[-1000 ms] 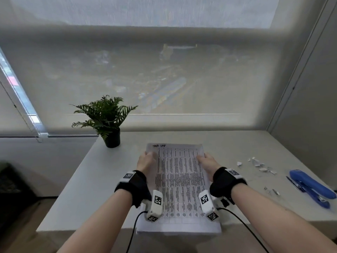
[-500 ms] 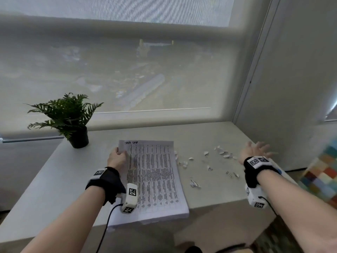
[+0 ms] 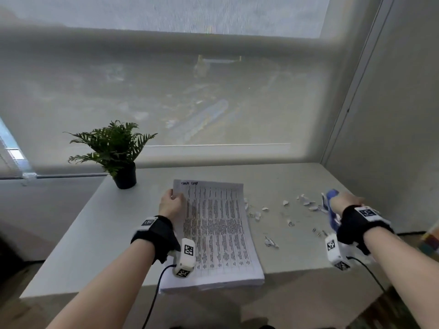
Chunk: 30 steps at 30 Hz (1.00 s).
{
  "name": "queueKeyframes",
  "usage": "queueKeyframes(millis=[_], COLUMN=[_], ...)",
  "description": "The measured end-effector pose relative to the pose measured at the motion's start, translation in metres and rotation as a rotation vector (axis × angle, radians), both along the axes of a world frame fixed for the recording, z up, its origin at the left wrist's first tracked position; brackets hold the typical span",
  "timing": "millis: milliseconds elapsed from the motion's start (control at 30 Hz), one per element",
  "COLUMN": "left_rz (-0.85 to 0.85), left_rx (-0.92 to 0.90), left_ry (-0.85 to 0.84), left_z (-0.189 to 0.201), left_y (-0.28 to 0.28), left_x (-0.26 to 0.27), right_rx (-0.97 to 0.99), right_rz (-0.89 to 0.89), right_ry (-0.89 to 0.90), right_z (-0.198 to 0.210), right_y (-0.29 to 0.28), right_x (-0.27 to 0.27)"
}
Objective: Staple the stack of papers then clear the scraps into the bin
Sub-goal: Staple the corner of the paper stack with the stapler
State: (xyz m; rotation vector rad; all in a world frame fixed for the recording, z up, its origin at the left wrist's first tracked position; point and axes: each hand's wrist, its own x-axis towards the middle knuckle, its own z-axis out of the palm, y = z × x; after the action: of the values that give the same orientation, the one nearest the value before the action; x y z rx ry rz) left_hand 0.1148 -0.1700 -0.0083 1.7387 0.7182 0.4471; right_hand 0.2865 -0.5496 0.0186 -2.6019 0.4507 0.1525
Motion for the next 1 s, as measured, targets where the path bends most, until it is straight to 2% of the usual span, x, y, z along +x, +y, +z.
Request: queueKeyframes(millis=[33, 100, 167, 233, 300, 367, 467, 600, 800, 1000], left_rz=[0.001, 0.007, 0.008, 0.002, 0.002, -0.002, -0.001, 0.002, 0.008, 0.004], left_rx=[0.001, 0.002, -0.003, 0.001, 0.017, 0.032, 0.033, 0.042, 0.078, 0.046], left_ry=[0.001, 0.004, 0.002, -0.006, -0.013, -0.024, -0.046, -0.081, -0.112, -0.117], left_z=[0.001, 0.002, 0.003, 0.005, 0.005, 0.006, 0.004, 0.001, -0.003, -0.004], left_y=[0.0, -0.001, -0.001, -0.002, -0.002, -0.002, -0.001, 0.002, 0.004, 0.009], left_x=[-0.001, -0.002, -0.003, -0.005, -0.006, -0.007, -0.005, -0.001, 0.003, 0.003], right_rx=[0.118, 0.604, 1.122, 1.532, 1.764, 1.82, 1.768, 1.57, 1.338, 0.905], right_rz=[0.026, 0.049, 0.097, 0.113, 0.093, 0.113, 0.188, 0.221, 0.309, 0.431], right_ry=[-0.045, -0.096, 0.007, 0.16, 0.24, 0.296, 0.28, 0.122, 0.065, -0.113], right_z=[0.014, 0.037, 0.053, 0.067, 0.071, 0.065, 0.057, 0.051, 0.053, 0.055], right_y=[0.017, 0.054, 0.097, 0.138, 0.175, 0.21, 0.253, 0.289, 0.31, 0.325], right_x=[-0.004, -0.012, -0.017, -0.029, -0.039, -0.048, -0.061, -0.066, -0.074, -0.074])
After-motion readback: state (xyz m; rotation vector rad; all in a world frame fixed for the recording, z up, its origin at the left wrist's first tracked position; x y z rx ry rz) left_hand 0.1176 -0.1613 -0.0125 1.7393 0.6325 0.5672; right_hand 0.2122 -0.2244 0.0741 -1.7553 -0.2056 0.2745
